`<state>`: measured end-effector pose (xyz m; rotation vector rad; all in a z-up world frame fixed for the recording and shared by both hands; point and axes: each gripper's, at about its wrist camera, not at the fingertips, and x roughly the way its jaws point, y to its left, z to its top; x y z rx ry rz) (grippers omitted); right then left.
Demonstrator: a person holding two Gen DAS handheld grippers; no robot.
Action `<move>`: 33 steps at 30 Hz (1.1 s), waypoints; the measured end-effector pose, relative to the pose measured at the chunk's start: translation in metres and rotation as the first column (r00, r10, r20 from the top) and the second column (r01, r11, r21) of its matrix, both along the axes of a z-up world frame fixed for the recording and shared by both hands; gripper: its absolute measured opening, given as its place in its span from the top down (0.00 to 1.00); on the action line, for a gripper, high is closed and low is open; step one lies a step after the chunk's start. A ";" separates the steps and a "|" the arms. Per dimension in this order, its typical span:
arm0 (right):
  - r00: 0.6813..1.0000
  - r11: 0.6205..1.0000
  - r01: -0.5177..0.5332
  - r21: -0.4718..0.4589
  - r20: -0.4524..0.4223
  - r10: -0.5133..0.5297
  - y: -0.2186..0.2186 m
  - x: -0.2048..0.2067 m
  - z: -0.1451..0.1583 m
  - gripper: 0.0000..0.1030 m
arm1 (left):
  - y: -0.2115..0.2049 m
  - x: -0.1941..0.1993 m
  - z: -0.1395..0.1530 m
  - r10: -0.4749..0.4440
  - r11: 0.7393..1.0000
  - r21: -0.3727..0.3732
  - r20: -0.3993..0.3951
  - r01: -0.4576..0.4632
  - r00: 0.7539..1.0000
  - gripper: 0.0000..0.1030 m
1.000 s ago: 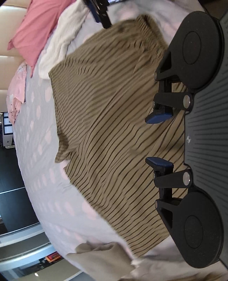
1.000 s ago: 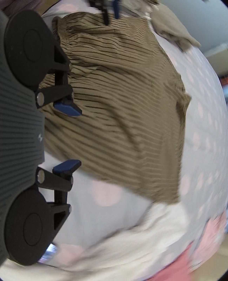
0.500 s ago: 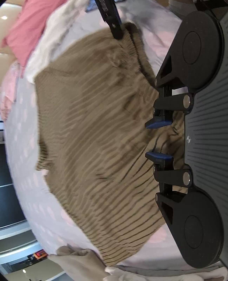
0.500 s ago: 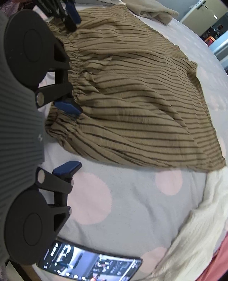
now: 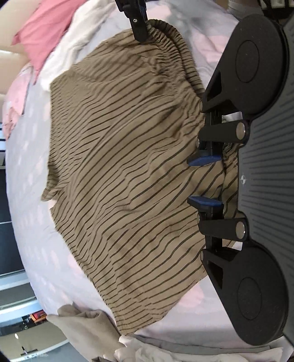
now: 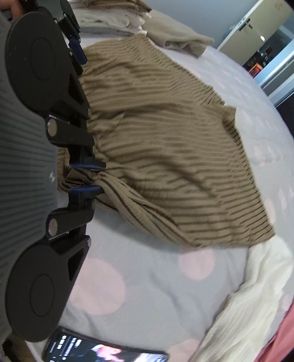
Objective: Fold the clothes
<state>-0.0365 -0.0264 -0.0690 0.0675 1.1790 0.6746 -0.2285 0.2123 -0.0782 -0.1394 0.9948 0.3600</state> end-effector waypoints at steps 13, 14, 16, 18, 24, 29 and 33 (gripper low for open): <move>0.980 0.980 -0.187 0.072 0.084 0.180 0.071 -0.024 0.039 0.90 | 0.025 -0.013 0.013 0.080 0.996 -0.033 0.023 -0.079 0.997 0.73; 0.975 0.975 -0.211 0.077 0.089 0.204 0.079 -0.029 0.042 0.90 | 0.028 -0.015 0.012 0.088 0.996 -0.033 0.009 -0.087 0.996 0.73; 0.962 0.961 -0.263 0.086 0.092 0.255 0.094 -0.038 0.045 0.90 | 0.033 -0.019 0.009 0.104 0.994 -0.038 -0.016 -0.105 0.994 0.73; 0.946 0.943 -0.319 0.093 0.085 0.312 0.108 -0.049 0.045 0.90 | 0.039 -0.024 0.006 0.124 0.991 -0.046 -0.041 -0.126 0.991 0.73; 0.878 0.870 -0.479 0.115 0.066 0.475 0.147 -0.082 0.045 0.90 | 0.055 -0.042 -0.004 0.176 0.976 -0.120 -0.065 -0.183 0.982 0.73; 0.812 0.806 -0.582 0.110 0.027 0.583 0.167 -0.106 0.033 0.90 | 0.061 -0.055 0.000 0.215 0.968 -0.122 -0.056 -0.220 0.975 0.73; 0.784 0.782 -0.618 0.080 -0.010 0.621 0.176 -0.116 0.017 0.90 | 0.062 -0.062 0.003 0.227 0.966 -0.111 -0.057 -0.232 0.972 0.73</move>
